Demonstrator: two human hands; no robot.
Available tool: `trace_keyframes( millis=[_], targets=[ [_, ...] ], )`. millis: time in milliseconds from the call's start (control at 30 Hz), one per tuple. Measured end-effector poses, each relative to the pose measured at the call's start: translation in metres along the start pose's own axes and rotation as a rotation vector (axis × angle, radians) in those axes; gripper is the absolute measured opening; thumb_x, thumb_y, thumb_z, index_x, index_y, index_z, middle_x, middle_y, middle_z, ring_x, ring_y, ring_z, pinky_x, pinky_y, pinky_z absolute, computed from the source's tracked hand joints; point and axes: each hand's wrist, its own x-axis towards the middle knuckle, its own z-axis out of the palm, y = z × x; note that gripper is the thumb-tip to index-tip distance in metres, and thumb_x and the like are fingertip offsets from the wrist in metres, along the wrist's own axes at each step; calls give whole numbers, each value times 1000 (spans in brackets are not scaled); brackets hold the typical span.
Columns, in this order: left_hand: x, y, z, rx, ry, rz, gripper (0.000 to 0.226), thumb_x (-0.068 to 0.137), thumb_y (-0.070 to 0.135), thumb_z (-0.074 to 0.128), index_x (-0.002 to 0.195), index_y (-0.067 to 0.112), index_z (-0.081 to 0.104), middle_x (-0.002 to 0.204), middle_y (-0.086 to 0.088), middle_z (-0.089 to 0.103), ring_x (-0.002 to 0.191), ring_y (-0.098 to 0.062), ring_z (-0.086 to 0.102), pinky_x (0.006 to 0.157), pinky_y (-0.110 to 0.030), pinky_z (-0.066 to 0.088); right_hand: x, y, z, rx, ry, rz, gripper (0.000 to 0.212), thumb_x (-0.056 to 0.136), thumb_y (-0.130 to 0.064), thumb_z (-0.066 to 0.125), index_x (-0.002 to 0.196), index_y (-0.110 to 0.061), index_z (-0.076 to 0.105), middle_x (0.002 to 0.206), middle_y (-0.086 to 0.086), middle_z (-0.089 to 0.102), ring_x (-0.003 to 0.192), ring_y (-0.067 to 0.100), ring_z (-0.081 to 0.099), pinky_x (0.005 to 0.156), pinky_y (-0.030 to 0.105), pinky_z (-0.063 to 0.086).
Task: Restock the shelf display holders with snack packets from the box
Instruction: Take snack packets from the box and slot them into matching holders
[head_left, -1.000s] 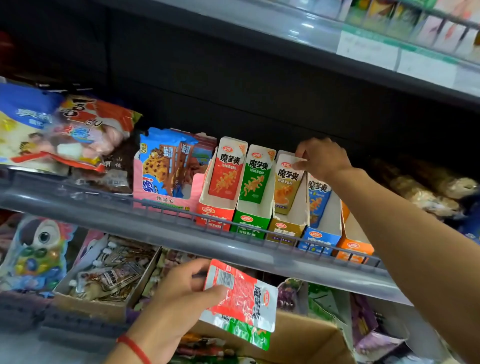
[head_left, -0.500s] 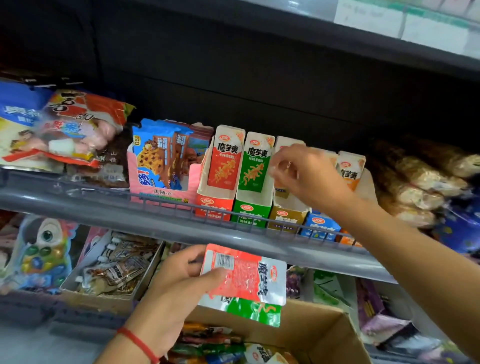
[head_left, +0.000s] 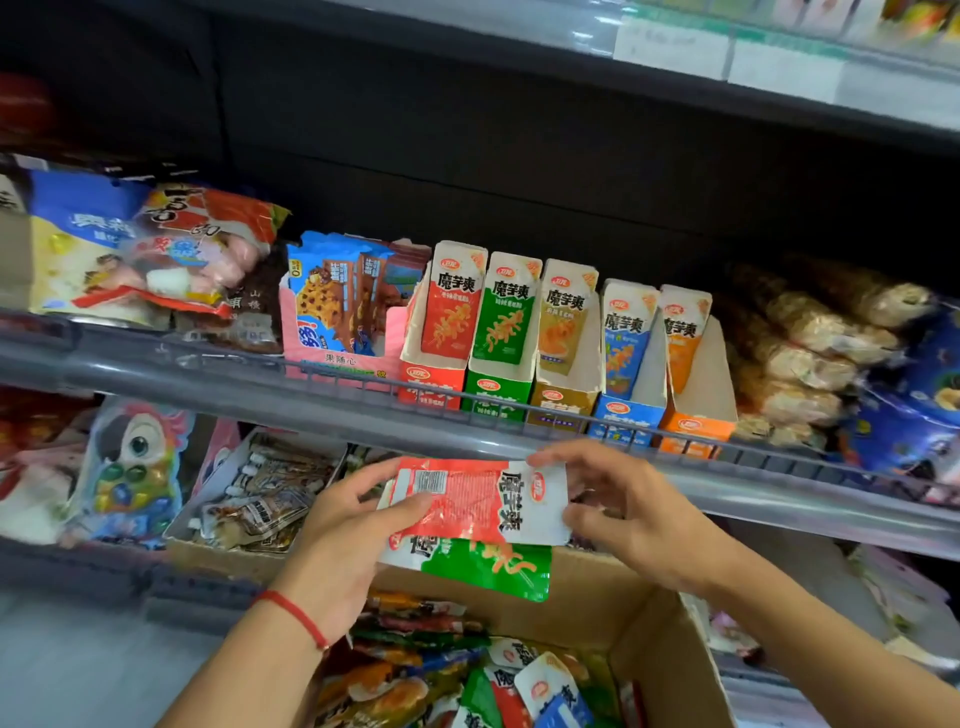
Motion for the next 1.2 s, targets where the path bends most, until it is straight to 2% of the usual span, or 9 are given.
trace_keyframes(
  millis=[133,233,333,467,567,700,867,1033,1200],
  targets=[
    [-2,0,-3,-19,-4,-13,54,70,11,82,122,22,70,106,-14,77,103,-32,73,97,-54,54,0,-10,-7,-128,31,-14,46,91,-3,69,123,-37,69,107,-13,74,87,10,70,78,37,61],
    [-1,2,-5,-39,36,26,39,76,18,82,114,23,75,111,-21,73,101,-29,69,100,-53,49,19,-30,-17,-209,216,-114,20,86,-33,75,105,-34,79,95,-14,73,82,10,66,72,35,58],
    [5,-1,-13,-61,126,68,23,90,3,71,105,20,76,113,-27,71,103,-41,68,102,-61,48,52,-51,-36,-201,352,-137,21,81,-53,70,88,-35,77,95,-14,61,85,6,59,68,22,51],
    [9,0,-22,-2,219,138,24,89,9,75,92,32,79,99,-20,76,101,-48,67,97,-64,51,101,-78,-59,-236,455,-125,28,90,-49,69,81,-22,72,79,-11,68,65,1,60,58,17,45],
    [11,5,-25,-2,207,151,24,90,9,74,91,32,79,97,-16,77,103,-48,67,95,-64,53,139,-91,-77,-336,493,-69,26,93,-45,71,85,-20,74,78,-5,73,69,11,67,63,33,55],
    [16,18,-29,-5,203,171,19,90,4,72,93,22,79,95,-18,77,100,-47,69,95,-64,52,191,-95,-89,-458,493,-33,29,94,-44,69,86,-17,74,81,3,75,78,18,73,81,44,60],
    [22,27,-36,-33,247,197,16,90,6,72,92,20,78,91,-15,78,95,-43,71,92,-62,55,252,-82,-86,-617,458,101,39,89,-56,69,103,-21,74,104,7,72,107,28,64,87,37,52],
    [24,30,-37,-86,230,182,18,90,5,71,86,21,78,88,-18,77,81,-33,67,89,-62,53,292,-57,-70,-652,333,184,35,81,-58,77,84,-27,61,108,8,68,95,23,67,85,34,52],
    [28,31,-39,-112,225,193,13,91,4,71,89,16,76,82,-18,76,70,-22,58,66,-34,50,307,-44,-55,-692,243,234,29,84,-50,79,103,-30,69,121,5,67,114,26,62,96,38,51]
  ],
)
